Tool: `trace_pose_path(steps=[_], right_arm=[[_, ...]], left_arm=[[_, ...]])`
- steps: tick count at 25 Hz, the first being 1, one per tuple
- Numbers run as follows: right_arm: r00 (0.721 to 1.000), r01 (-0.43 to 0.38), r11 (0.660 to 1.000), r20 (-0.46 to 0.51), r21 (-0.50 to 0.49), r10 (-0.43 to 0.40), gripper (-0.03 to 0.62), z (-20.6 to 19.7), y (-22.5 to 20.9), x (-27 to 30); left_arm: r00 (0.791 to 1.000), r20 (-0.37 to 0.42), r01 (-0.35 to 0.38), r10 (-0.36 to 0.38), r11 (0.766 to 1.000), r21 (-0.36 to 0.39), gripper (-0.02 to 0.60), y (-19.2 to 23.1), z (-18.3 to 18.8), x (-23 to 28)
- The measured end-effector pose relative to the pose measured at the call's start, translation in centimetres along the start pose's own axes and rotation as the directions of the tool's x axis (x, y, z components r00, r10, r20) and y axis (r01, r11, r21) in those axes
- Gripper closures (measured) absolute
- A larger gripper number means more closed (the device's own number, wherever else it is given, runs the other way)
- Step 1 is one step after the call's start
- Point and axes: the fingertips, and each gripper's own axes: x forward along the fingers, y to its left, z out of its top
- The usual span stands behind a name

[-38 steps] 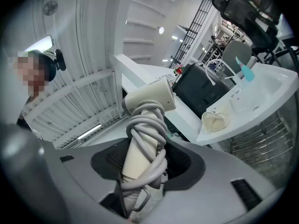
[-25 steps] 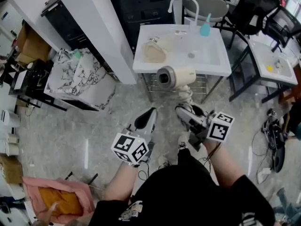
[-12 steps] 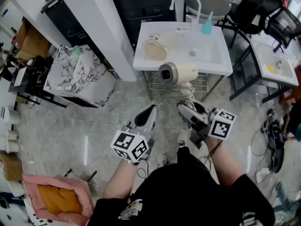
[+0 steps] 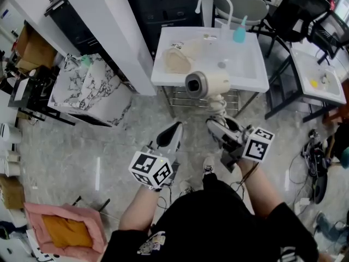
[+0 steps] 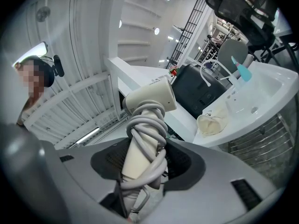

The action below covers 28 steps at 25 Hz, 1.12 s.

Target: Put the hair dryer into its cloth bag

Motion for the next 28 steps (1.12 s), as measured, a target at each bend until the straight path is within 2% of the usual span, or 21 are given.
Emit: trace_pose_path(steps=[17, 28], right_arm=[[0.999, -0.028, 0.999, -0.035, 0.02, 0.029, 0.377, 5.7, -7.0, 2.2], [0.997, -0.064, 0.998, -0.052, 0.02, 0.065, 0.377, 9.4, -10.7, 2.0]], left_arm=[[0.998, 0.014, -0.055, 0.055, 0.998, -0.009, 0.579, 2.7, 2.0, 8.2], [0.995, 0.045, -0.091, 0.09, 0.996, 0.008, 0.578, 2.7, 3.2, 12.9]])
